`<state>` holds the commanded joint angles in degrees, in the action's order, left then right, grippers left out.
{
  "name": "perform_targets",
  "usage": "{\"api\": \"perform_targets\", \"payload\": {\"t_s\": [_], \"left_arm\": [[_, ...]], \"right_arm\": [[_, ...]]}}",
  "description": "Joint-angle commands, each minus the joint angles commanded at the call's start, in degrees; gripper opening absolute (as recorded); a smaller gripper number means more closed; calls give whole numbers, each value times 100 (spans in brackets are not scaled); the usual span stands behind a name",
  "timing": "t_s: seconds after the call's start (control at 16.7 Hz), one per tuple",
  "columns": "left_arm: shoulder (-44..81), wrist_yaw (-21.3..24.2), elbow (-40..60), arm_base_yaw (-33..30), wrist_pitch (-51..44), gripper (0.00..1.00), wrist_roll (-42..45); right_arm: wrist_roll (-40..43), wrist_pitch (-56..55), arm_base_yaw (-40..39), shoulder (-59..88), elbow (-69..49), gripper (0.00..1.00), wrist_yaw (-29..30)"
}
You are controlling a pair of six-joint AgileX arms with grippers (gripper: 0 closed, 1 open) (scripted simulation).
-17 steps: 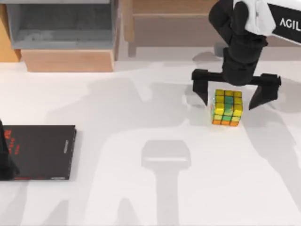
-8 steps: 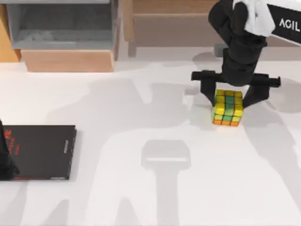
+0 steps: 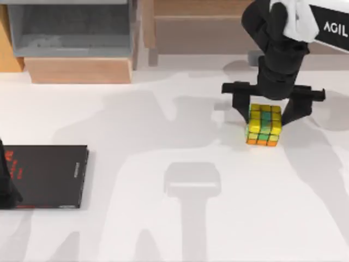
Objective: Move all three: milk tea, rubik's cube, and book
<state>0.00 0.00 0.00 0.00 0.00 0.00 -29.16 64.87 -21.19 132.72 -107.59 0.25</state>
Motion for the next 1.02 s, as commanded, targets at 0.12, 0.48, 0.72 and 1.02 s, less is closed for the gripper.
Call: {"api": "perform_targets", "payload": {"t_s": [0.12,0.48,0.72,1.02], "left_arm": [[0,0,0,0,0,100,0],[0,0,0,0,0,100,0],[0,0,0,0,0,100,0],[0,0,0,0,0,100,0]], "right_arm": [[0,0,0,0,0,0,0],[-4,88,17,-29,-76,0,12],[-4,538,23,-109,-437,0,8],[-4,586,16,-98,-476,0,1]]}}
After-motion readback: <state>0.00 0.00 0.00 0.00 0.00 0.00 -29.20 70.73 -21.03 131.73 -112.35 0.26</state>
